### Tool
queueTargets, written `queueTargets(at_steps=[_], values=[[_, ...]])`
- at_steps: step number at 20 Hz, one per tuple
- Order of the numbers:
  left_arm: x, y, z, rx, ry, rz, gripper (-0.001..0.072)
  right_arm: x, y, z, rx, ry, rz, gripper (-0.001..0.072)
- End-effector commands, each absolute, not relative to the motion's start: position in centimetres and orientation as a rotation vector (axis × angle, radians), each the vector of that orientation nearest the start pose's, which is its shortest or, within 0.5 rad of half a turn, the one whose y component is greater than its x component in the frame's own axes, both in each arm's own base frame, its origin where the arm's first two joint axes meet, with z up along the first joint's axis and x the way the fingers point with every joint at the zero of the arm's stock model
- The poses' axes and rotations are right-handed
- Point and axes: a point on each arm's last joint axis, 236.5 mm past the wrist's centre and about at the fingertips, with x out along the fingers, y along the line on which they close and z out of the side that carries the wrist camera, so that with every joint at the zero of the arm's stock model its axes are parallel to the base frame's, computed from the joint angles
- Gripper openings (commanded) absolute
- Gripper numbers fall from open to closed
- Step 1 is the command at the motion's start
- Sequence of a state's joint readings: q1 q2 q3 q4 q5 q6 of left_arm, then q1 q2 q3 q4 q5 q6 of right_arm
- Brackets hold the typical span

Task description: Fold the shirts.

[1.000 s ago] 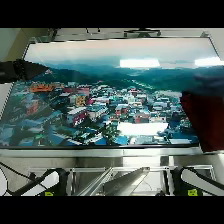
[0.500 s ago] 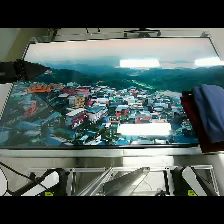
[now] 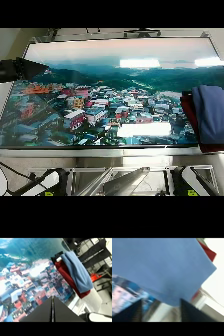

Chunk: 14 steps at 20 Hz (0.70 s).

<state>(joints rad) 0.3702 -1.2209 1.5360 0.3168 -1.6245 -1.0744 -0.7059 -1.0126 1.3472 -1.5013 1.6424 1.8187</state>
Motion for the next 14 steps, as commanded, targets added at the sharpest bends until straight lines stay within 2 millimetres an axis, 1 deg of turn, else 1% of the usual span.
queueTargets(at_steps=[1,2,4,5,6,7,8,9,10,11,12,13,14], values=[[36.0,-10.1,28.5,-0.497,0.695,-0.95,0.0017,29.2,-11.3,19.3,0.729,0.99,-0.421,0.009],[35.8,-10.1,28.5,-0.508,0.709,-0.952,0.0017,30.2,-8.7,19.6,0.713,1.001,-0.332,0.0087],[35.0,-10.5,27.9,-0.527,0.74,-0.964,0.0017,30.7,-4.6,19.3,0.624,1.037,-0.215,0.0075],[34.4,-11.1,27.1,-0.548,0.756,-0.964,0.0018,30.7,-2.6,19.1,0.587,1.036,-0.16,0.0009],[33.5,-11.7,25.7,-0.556,0.783,-0.958,0.0018,30.5,-0.2,18.7,0.553,1.027,-0.095,0.001],[32.3,-12.5,23.2,-0.55,0.836,-0.94,0.0019,30.0,1.9,17.8,0.521,1.021,-0.039,0.001],[30.9,-13.4,20.3,-0.531,0.892,-0.92,0.002,29.2,4.1,16.4,0.495,1.028,0.018,0.001],[29.5,-14.2,17.3,-0.513,0.947,-0.895,0.002,28.0,6.3,14.3,0.468,1.051,0.076,0.0011],[28.1,-14.9,13.9,-0.509,1.005,-0.86,0.0021,26.6,8.2,11.8,0.445,1.084,0.123,0.0012],[26.7,-15.7,11.1,-0.515,1.052,-0.84,0.0022,25.4,9.6,9.3,0.423,1.116,0.16,0.0013],[25.5,-16.5,8.9,-0.526,1.086,-0.832,0.0022,24.5,10.5,7.2,0.407,1.14,0.185,0.0013],[24.3,-17.3,7.3,-0.526,1.11,-0.839,0.0022,24.0,11.2,5.5,0.396,1.156,0.2,0.0013],[23.4,-17.9,6.3,-0.523,1.129,-0.847,0.0022,23.5,11.4,4.4,0.391,1.175,0.202,0.0013]])
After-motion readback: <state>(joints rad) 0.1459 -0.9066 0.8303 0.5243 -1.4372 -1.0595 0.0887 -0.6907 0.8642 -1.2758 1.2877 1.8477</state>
